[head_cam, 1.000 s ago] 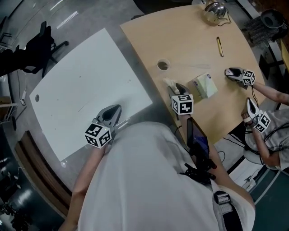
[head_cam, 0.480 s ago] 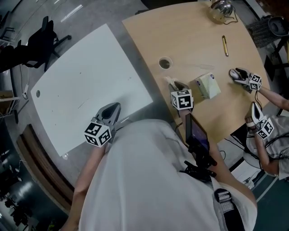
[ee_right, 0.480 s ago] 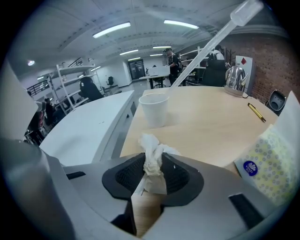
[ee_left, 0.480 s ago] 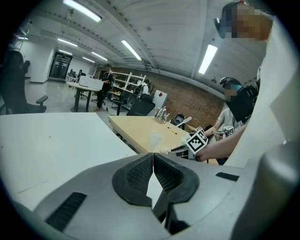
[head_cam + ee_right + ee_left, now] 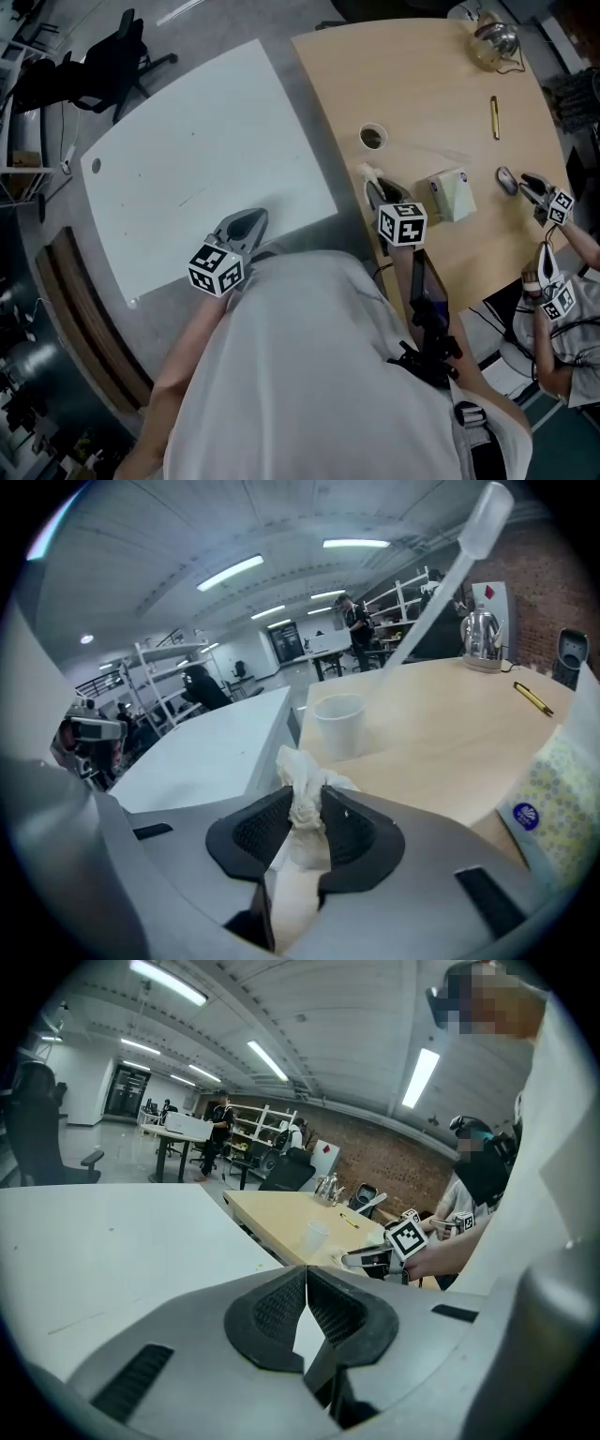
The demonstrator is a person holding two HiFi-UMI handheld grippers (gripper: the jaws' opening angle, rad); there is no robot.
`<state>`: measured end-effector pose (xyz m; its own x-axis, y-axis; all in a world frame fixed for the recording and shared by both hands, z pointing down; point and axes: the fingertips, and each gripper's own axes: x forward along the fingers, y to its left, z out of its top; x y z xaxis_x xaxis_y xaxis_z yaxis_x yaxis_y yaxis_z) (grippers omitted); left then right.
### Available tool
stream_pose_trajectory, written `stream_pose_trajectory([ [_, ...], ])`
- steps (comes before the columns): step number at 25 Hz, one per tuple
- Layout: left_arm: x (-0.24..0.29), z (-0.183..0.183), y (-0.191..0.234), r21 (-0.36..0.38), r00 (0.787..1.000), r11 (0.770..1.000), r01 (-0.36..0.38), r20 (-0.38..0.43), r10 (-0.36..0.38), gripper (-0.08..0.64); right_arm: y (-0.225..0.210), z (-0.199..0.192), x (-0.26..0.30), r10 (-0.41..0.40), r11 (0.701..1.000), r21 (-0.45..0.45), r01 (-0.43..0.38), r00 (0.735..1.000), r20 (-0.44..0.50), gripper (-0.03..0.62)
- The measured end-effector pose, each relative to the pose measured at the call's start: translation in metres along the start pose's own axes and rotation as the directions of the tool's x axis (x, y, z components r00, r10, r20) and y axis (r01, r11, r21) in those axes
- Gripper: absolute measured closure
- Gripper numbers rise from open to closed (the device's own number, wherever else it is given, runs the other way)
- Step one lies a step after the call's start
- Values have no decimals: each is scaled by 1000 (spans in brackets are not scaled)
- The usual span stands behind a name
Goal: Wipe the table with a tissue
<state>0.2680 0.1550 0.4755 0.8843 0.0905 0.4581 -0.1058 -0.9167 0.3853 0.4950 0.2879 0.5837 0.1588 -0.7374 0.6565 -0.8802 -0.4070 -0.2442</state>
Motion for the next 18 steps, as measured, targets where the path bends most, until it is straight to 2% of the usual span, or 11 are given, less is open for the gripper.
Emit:
stream_pose_trajectory([
  [5,-15,-4,10,-14,999,999,-37,16,37,552,51,13,9,121,991,-56,-119,992,37,491],
  [10,-38,-22,23,-60,996,995,-80,28,82,552,89,22,19,190,974,-132,-184,981,31,491],
  [13,-51,-31,32,-81,995,993,-87,44,91,552,105,26,22,195,967,-169,-188,980,25,491],
  [18,-92,-35,63,-84,992,992,-93,76,100,552,138,30,43,172,971,-172,-165,985,27,491],
])
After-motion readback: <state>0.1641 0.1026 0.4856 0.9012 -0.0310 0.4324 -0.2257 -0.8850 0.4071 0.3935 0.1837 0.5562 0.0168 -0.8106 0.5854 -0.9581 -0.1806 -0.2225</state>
